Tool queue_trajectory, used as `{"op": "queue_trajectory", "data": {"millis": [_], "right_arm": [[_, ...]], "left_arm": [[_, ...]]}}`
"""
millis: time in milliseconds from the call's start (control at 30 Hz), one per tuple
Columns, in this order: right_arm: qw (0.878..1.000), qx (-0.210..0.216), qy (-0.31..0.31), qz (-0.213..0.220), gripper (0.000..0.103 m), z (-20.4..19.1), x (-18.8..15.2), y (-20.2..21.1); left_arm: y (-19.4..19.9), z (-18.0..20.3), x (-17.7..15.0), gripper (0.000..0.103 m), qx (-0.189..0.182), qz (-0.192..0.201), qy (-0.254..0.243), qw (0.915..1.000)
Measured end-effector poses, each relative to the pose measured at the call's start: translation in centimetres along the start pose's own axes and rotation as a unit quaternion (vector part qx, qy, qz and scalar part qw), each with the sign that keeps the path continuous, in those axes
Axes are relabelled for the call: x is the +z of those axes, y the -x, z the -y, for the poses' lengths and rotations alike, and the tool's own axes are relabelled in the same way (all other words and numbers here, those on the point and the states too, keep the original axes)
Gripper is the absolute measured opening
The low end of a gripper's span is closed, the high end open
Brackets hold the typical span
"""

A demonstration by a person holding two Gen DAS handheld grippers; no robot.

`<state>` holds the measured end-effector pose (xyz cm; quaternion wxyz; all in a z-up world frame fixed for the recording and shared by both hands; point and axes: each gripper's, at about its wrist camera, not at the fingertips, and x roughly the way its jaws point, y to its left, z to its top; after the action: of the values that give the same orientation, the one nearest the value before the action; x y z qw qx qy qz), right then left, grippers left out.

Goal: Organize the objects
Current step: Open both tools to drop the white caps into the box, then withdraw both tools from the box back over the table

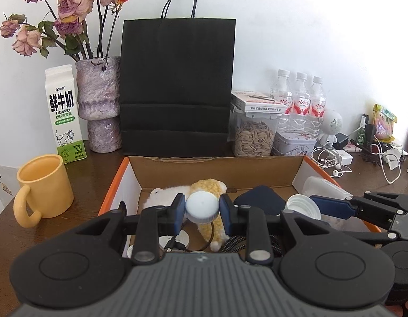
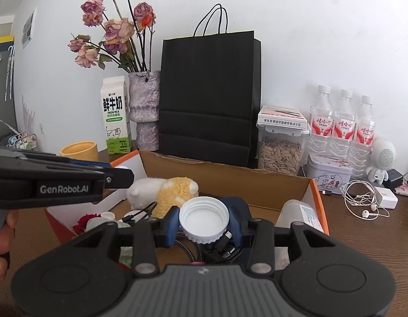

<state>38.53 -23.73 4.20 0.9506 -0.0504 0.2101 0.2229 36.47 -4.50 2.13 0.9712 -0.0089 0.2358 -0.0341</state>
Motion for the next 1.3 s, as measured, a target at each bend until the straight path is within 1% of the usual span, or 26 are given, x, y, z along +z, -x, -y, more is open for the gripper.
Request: {"op": "queue_trajectory", "data": {"millis": [233,267,300,333,367,400,433,467,500,567,633,867,1033,1300], "right_arm": [[1.000,-0.004,0.002,-0.014,0.039,0.2,-0.3,-1.3],[1.000,-0.005,0.003,-0.015,0.039,0.2,-0.3,-1.3],[1.000,-0.005,0.003,-0.017,0.039,0.2,-0.3,-1.3],[1.000,-0.005,0.003,-0.019,0.039,0.1,-0.3,-1.3],[1.000,-0.006,0.002,-0.018,0.042,0.1,-0.4,-1.3],[1.000,-0.007,0.000,-0.019,0.054,0.1,-0.4,-1.2],[1.000,-0.010,-0.002,-0.017,0.073,0.1,-0.4,-1.1],[1.000,-0.013,-0.004,-0.014,0.080,0.1,-0.4,-1.0],[1.000,-0.017,-0.005,-0.008,0.088,0.1,-0.4,-0.8],[1.000,-0.017,-0.007,-0.005,0.090,0.2,-0.4,-0.7],[1.000,-0.015,-0.009,-0.008,0.097,0.2,-0.4,-0.8],[1.000,-0.020,-0.005,-0.012,0.098,0.0,-0.5,-1.0],[1.000,-0.022,-0.005,-0.013,0.098,0.0,-0.7,-1.0],[0.999,-0.032,-0.001,-0.002,0.098,-0.9,-1.1,0.9]], "left_arm": [[-1.2,-1.0,-0.1,0.029,0.003,-0.008,0.001,1.0000],[-1.2,-0.9,-0.1,0.031,0.006,-0.008,0.001,1.0000],[-1.2,-0.9,-0.2,0.036,0.008,-0.008,-0.001,0.9999],[-1.2,-0.8,-0.2,0.053,0.011,-0.007,-0.004,0.9999],[-1.0,-0.7,-0.3,0.068,0.012,-0.003,-0.004,0.9999],[-0.9,-0.6,-0.3,0.077,0.015,0.001,-0.005,0.9999],[-0.8,-0.6,-0.2,0.096,0.017,0.004,-0.004,0.9998],[-0.7,-0.6,-0.2,0.103,0.021,0.009,-0.001,0.9997],[-0.7,-0.7,-0.2,0.103,0.026,0.012,0.002,0.9996],[-0.9,-0.7,-0.2,0.103,0.025,0.006,0.004,0.9997],[-1.1,-0.8,-0.2,0.103,0.026,-0.001,0.007,0.9996],[-1.0,-0.7,-0.4,0.103,0.022,-0.002,0.004,0.9997],[-0.9,-0.8,-0.5,0.103,0.020,-0.010,0.013,0.9997],[1.5,-1.2,-1.3,0.103,0.031,-0.010,0.019,0.9993]]}}
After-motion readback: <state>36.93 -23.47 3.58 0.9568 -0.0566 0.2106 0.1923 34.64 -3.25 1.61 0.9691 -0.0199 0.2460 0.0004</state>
